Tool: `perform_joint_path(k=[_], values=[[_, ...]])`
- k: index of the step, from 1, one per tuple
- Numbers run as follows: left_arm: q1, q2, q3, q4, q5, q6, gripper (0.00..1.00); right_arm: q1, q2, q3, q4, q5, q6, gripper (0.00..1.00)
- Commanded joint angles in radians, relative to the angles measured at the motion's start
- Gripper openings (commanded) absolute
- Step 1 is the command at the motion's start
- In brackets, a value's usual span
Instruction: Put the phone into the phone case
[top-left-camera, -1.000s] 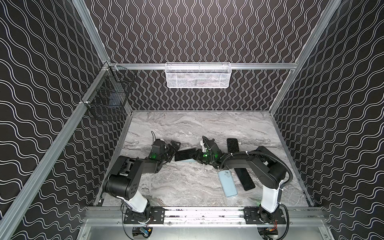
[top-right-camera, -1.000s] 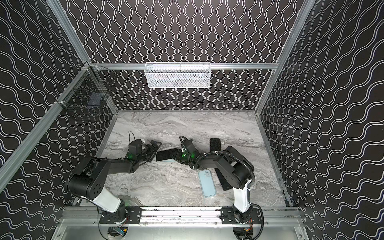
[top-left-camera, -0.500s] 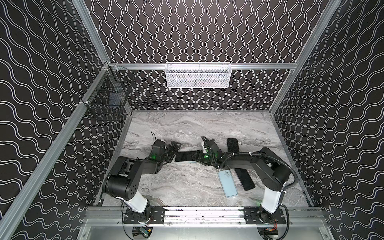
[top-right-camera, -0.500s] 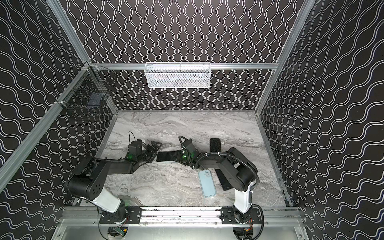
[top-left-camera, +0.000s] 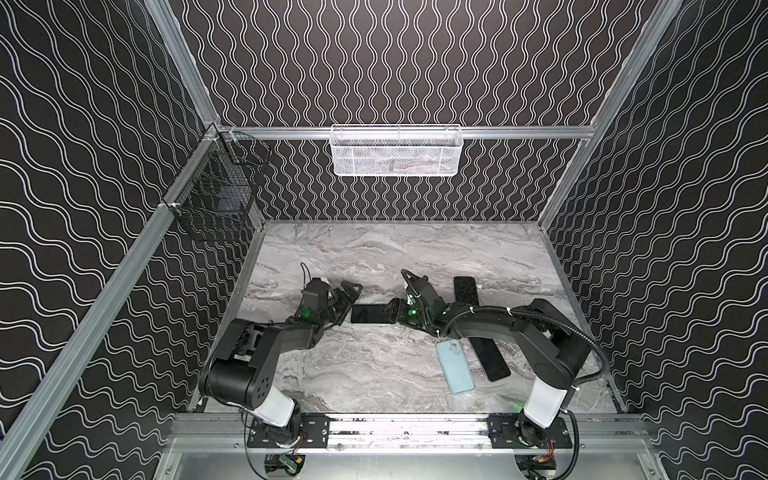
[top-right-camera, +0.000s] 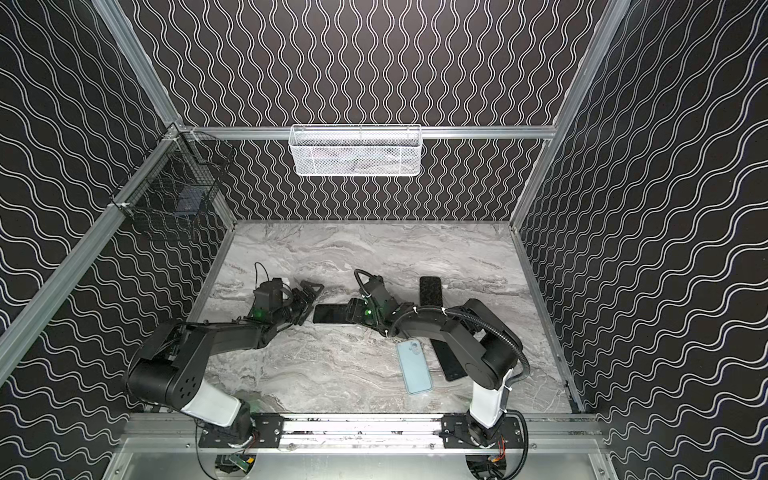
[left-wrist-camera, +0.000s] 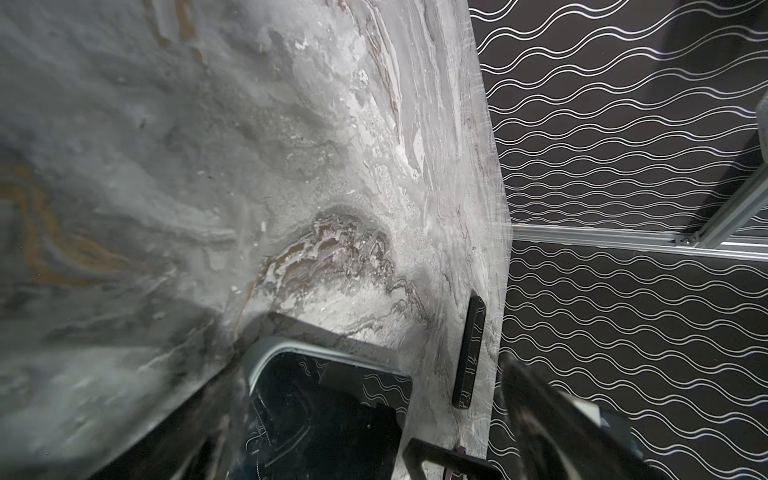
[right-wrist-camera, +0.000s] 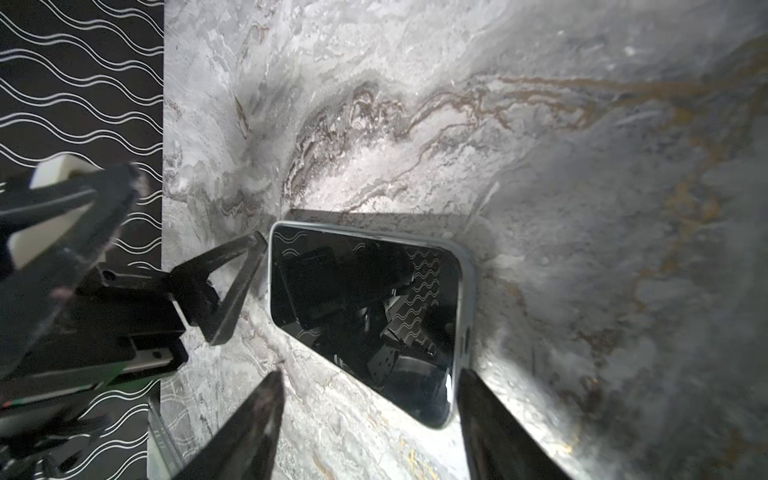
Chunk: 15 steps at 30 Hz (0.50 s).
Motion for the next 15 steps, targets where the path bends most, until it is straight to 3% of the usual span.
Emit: perform_joint_path(k=[1, 9, 15], values=[[-0.002, -0.001, 0.001, 0.017, 0.001, -0.011, 0.98, 0.001, -0.004, 0.011, -0.030, 0.026, -0.008, 0.71], [-0.001, -0.005, -0.003, 0.013, 0.003, -0.006, 0.98, 0.002, -0.054, 0.004, -0.077, 0.085, -0.045, 0.72], [-0.001, 0.001, 0.006, -0.023, 0.000, 0.004, 0.98, -0.007, -0.098, 0.003, -0.109, 0.128, -0.117, 0.67]])
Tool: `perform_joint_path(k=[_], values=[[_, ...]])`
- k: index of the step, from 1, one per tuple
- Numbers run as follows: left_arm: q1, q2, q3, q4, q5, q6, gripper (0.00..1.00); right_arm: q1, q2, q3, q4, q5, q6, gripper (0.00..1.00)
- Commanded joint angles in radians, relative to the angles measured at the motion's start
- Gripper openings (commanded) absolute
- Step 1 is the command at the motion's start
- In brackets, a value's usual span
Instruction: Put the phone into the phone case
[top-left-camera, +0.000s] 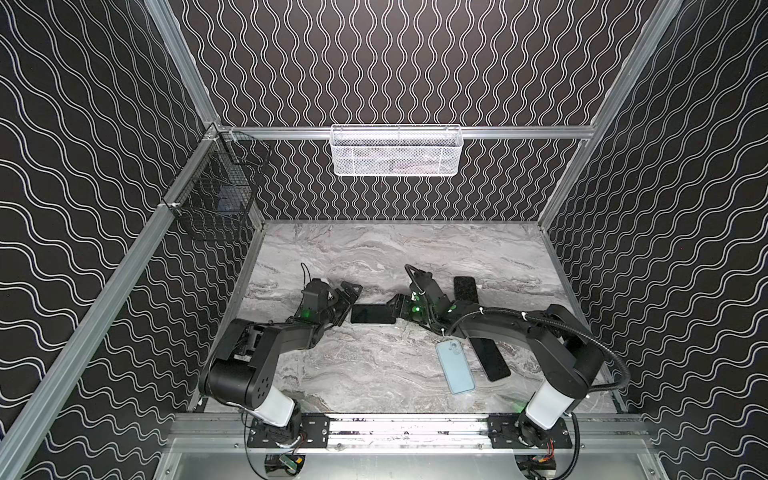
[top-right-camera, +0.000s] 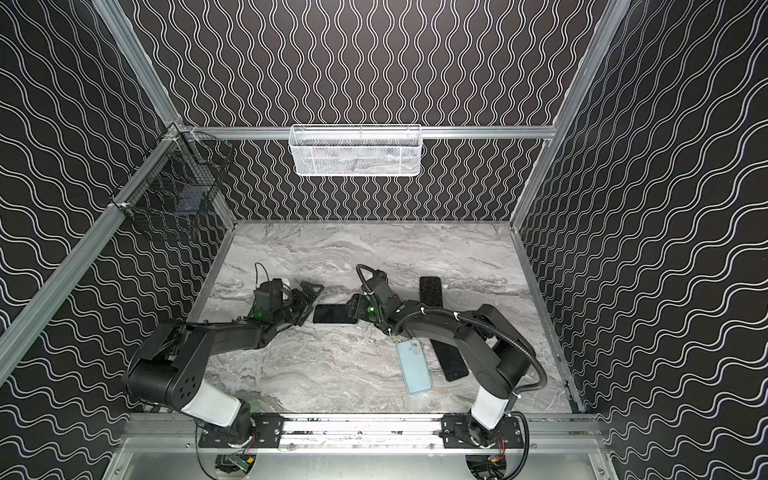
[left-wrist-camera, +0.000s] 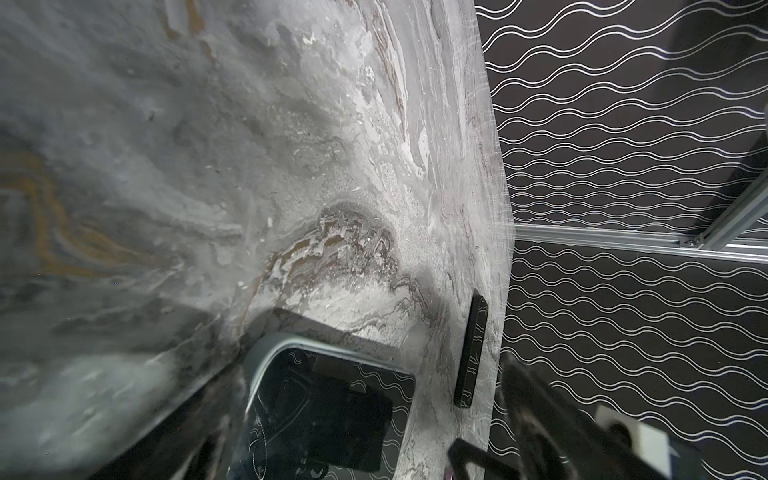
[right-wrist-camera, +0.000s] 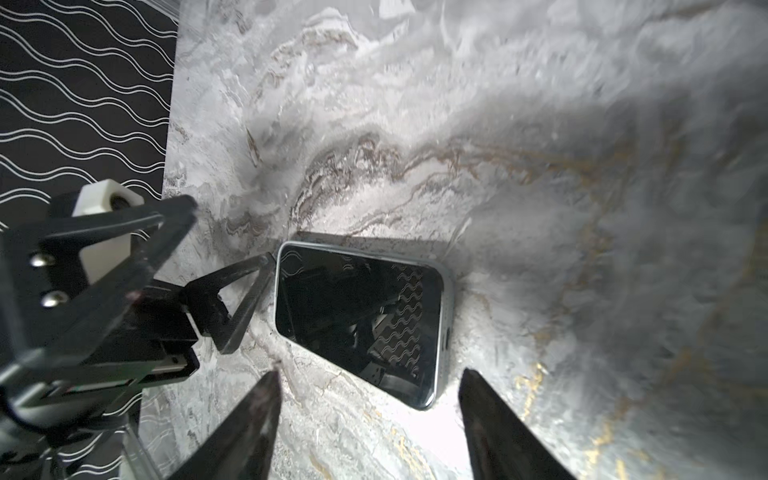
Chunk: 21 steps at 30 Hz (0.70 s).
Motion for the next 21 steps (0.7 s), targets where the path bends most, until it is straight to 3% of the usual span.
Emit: perform_joint_path(k=[1, 9, 21], values=[[0.000, -0.001, 0.007, -0.028, -0.003, 0.011, 0.98, -0.007, 0.002, 0.013, -0.043, 0.017, -0.058, 0.65], [0.000, -0.018, 0.037, -0.151, -0.008, 0.054, 0.98, -0.019, 0.092, 0.095, -0.100, -0.062, -0.087, 0.60], [0.000, -0.002, 0.053, -0.165, -0.007, 0.065, 0.98, -0.019, 0.204, 0.174, -0.112, -0.116, -0.107, 0.54]])
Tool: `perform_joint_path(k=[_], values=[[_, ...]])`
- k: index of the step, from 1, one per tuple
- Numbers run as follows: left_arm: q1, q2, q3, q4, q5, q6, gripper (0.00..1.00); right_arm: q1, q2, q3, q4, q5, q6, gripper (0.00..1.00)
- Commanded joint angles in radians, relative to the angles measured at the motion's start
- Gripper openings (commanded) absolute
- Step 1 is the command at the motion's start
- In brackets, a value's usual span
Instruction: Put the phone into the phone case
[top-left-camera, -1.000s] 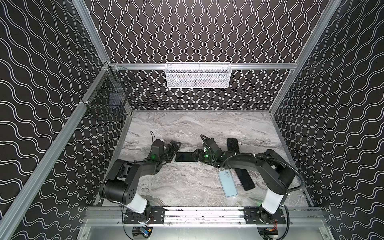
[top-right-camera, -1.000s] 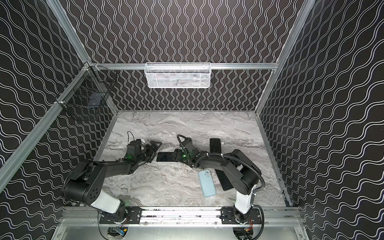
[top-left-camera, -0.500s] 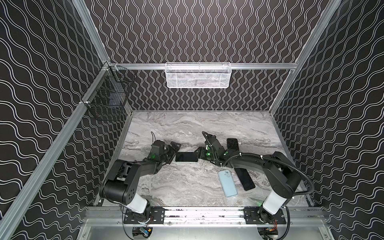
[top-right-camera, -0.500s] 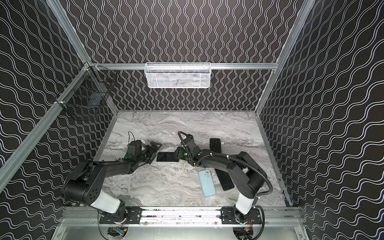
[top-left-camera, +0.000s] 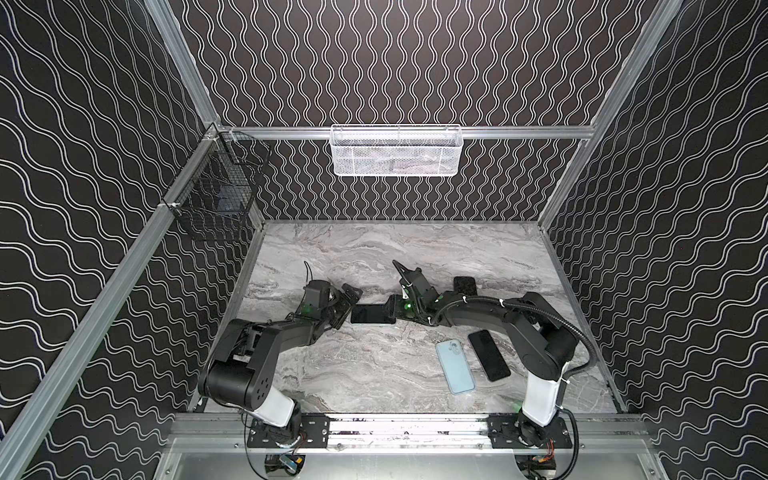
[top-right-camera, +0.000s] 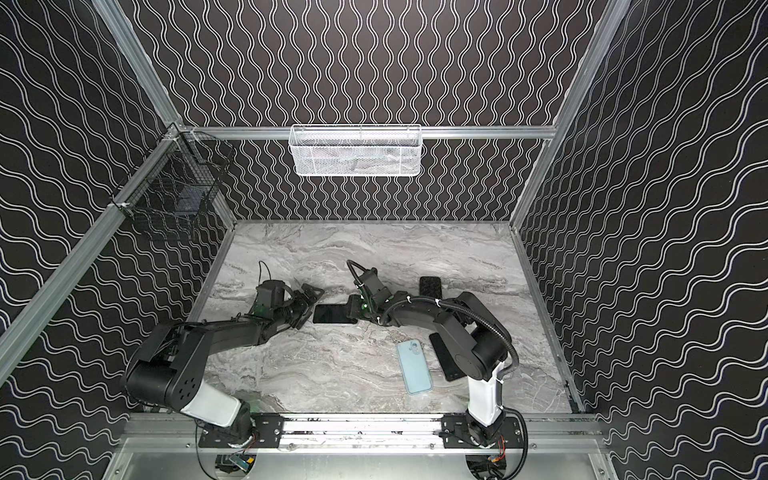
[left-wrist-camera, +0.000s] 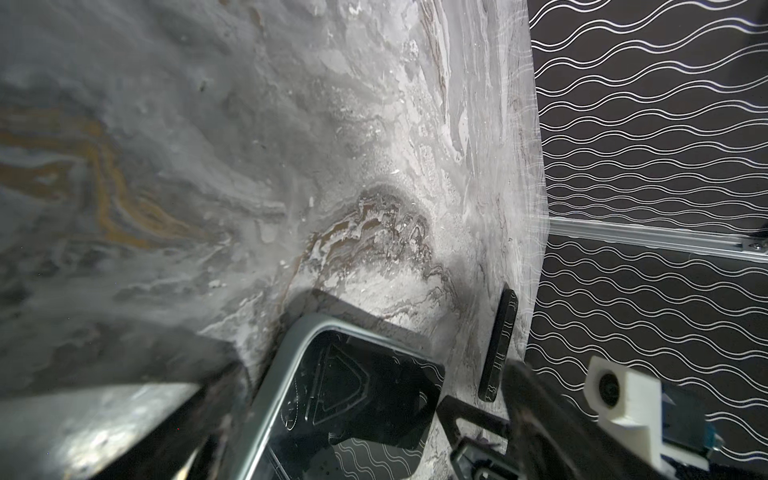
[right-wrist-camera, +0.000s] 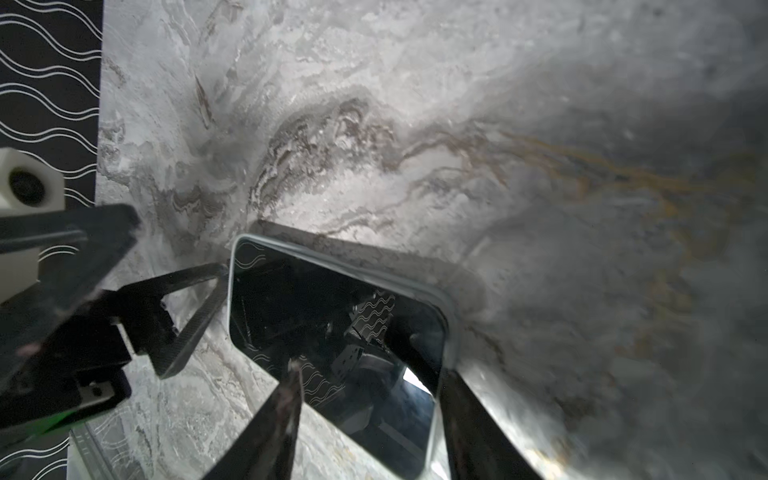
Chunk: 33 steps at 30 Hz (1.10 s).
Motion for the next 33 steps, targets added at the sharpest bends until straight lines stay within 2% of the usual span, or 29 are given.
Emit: perform_joint_path(k=[1, 11, 16, 21, 24, 29, 33], values=[[0.000, 0.005, 0.011, -0.006, -0.005, 0.027, 0.98, 0.001, 0.017, 0.010, -0.007, -0.023, -0.009, 0.54], [0.000, 0.033, 0.018, 0.010, 0.006, 0.027, 0.97, 0.002, 0.022, 0.013, 0.014, -0.051, -0.015, 0.48], [-0.002, 0.038, 0.025, 0.009, 0.022, 0.030, 0.85, 0.005, 0.027, 0.027, 0.006, -0.049, -0.030, 0.43], [-0.001, 0.039, 0.034, -0.023, 0.034, 0.039, 0.68, 0.008, 0.033, 0.025, 0.009, -0.047, -0.034, 0.40], [-0.003, 0.036, 0.029, -0.013, 0.042, 0.039, 0.63, 0.008, 0.043, 0.020, 0.015, -0.054, -0.033, 0.38], [-0.012, 0.033, 0.030, -0.007, 0.059, 0.053, 0.60, 0.010, 0.053, 0.006, 0.024, -0.056, -0.025, 0.37], [-0.014, 0.016, 0.063, -0.160, 0.064, 0.126, 0.68, 0.010, 0.041, -0.017, 0.027, -0.045, -0.021, 0.37]])
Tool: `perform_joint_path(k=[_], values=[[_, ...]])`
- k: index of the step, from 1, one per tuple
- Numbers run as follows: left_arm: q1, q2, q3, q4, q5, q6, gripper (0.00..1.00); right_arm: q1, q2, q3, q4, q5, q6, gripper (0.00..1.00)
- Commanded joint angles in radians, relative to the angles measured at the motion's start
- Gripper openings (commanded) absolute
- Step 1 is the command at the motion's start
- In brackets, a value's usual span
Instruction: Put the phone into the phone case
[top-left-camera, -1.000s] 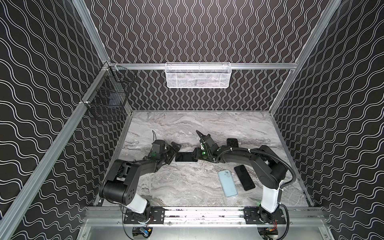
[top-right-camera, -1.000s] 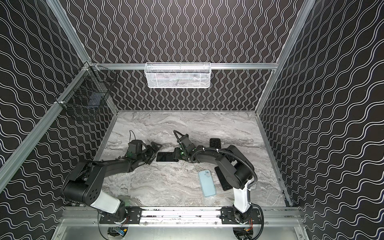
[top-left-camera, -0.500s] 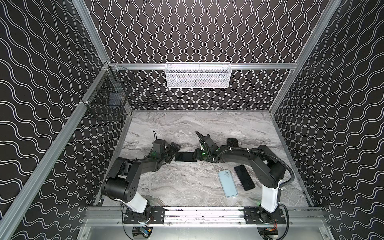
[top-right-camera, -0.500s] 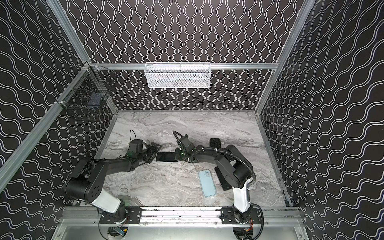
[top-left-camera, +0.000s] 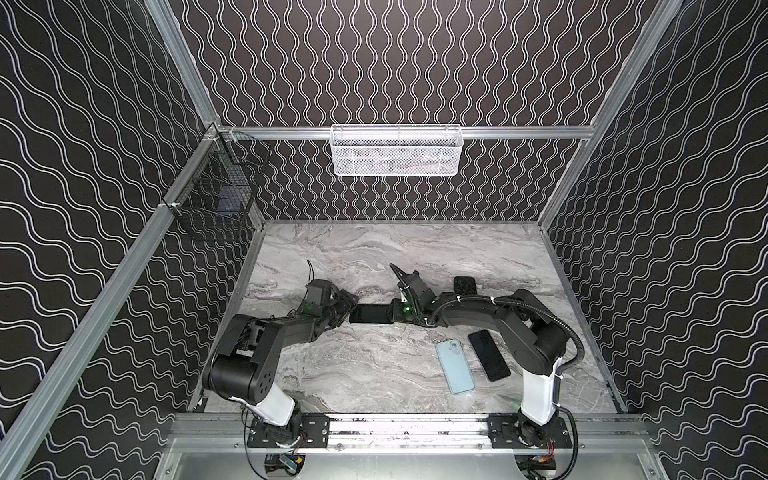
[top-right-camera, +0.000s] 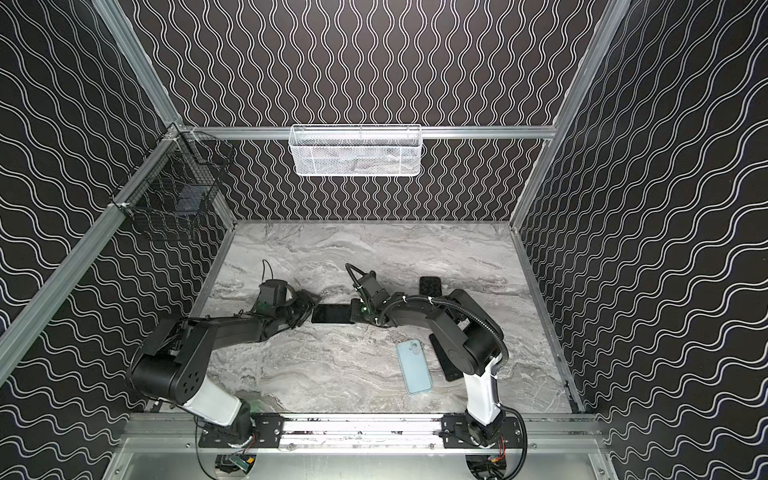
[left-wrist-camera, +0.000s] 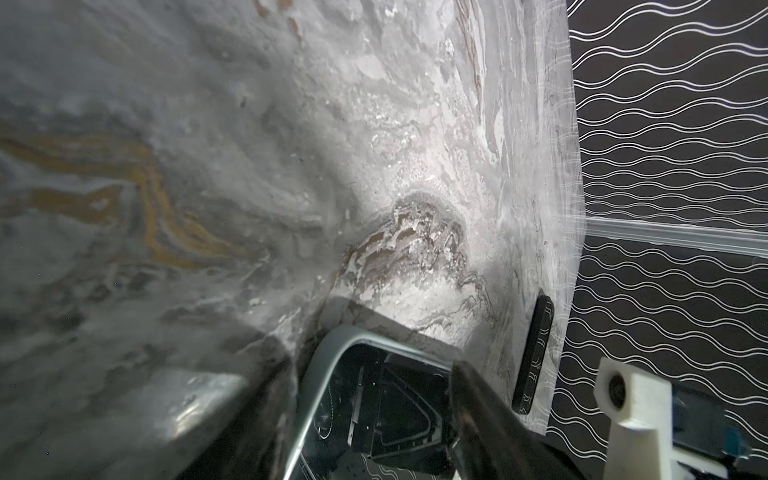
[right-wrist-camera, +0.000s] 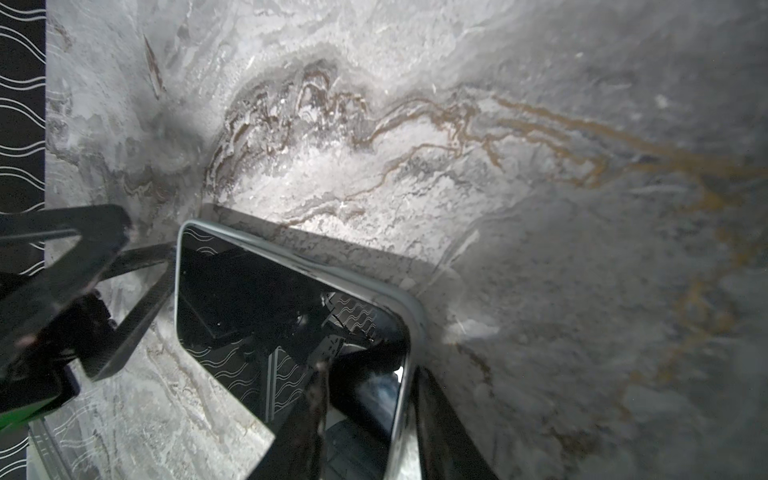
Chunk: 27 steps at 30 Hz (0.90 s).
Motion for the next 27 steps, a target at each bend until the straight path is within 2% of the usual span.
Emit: perform_joint_path(k=[1, 5, 9, 14, 20, 27], values=[[-0.009, -0.024, 0.040, -0.140, 0.081, 0.095, 0.71, 0.007, -0.006, -0.018, 0.026, -0.035, 0.003, 0.38], [-0.011, -0.062, 0.113, -0.381, 0.033, 0.225, 0.86, 0.007, -0.013, -0.030, 0.035, -0.037, 0.006, 0.39], [-0.011, -0.038, 0.177, -0.526, 0.010, 0.328, 0.94, 0.007, -0.011, -0.036, 0.051, -0.043, 0.008, 0.40], [-0.011, 0.029, 0.202, -0.568, 0.060, 0.367, 0.97, 0.007, -0.017, -0.050, 0.062, -0.047, 0.010, 0.40], [-0.011, 0.022, 0.178, -0.588, 0.078, 0.399, 0.98, 0.007, -0.030, -0.071, 0.075, -0.043, 0.012, 0.40], [-0.011, 0.012, 0.146, -0.584, 0.155, 0.432, 0.98, 0.006, -0.023, -0.075, 0.080, -0.049, 0.014, 0.40]])
